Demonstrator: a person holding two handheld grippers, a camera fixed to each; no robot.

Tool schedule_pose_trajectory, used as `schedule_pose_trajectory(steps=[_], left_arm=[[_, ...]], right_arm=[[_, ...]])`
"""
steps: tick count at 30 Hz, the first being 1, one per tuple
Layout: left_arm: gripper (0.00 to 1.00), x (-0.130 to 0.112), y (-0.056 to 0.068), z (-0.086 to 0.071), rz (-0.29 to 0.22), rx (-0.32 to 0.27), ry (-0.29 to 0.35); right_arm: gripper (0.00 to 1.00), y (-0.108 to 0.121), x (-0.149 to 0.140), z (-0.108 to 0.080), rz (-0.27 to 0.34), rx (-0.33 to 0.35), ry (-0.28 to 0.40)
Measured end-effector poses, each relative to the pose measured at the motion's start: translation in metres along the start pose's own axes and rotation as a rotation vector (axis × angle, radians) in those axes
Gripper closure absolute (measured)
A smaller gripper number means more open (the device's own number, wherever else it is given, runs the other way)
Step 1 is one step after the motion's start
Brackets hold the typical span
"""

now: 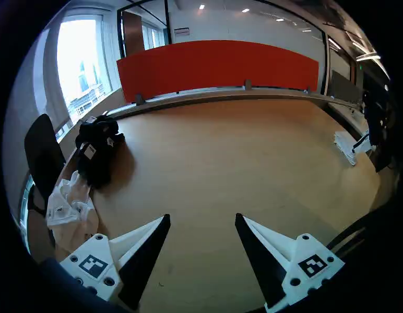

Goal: Fold towel

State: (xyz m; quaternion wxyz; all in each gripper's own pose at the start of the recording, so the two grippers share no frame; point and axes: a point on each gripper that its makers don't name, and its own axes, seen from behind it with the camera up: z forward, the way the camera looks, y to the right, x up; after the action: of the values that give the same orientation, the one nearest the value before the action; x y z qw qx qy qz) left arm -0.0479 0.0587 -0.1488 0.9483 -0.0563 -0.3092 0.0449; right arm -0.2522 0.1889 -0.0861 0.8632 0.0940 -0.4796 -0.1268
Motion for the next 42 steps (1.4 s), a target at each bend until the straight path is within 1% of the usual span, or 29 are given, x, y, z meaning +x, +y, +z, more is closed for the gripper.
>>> schedule_pose_trajectory(steps=[1,5,9,11,13,15,26,33,42], left_arm=[[0.08,0.0,0.001,0.0,0.0,-0.001,0.0],[0.08,0.0,0.002,0.0,0.001,-0.002,-0.001],[0.08,-0.001,0.002,0.0,0.0,0.001,-0.002],[0.08,-0.001,0.001,-0.001,-0.001,0.001,-0.003],[0.08,-0.001,0.001,-0.001,-0.002,0.003,-0.003],[0.08,-0.002,0.0,-0.001,-0.003,0.005,-0.005],[0.08,0.0,0.001,0.001,-0.003,0.001,0.0],[0.08,0.002,0.001,0.002,-0.005,-0.004,0.004],[0.08,0.002,0.001,0.003,-0.008,-0.004,0.008]], right_arm=[[0.54,0.0,0.0,0.001,-0.001,0.001,-0.001],[0.63,-0.002,0.0,0.003,-0.001,0.003,-0.002],[0.77,-0.002,0.0,0.004,-0.002,0.004,-0.005],[0.81,-0.002,0.0,0.004,-0.002,0.005,-0.006],[0.89,-0.002,0.0,0.005,0.0,0.006,-0.006],[0.93,-0.001,0.001,0.005,0.004,0.005,-0.005],[0.94,0.001,0.008,-0.004,0.007,0.005,0.017],[0.94,0.001,0.013,-0.014,0.004,-0.001,0.037],[0.94,0.003,0.014,-0.025,-0.001,0.0,0.044]])
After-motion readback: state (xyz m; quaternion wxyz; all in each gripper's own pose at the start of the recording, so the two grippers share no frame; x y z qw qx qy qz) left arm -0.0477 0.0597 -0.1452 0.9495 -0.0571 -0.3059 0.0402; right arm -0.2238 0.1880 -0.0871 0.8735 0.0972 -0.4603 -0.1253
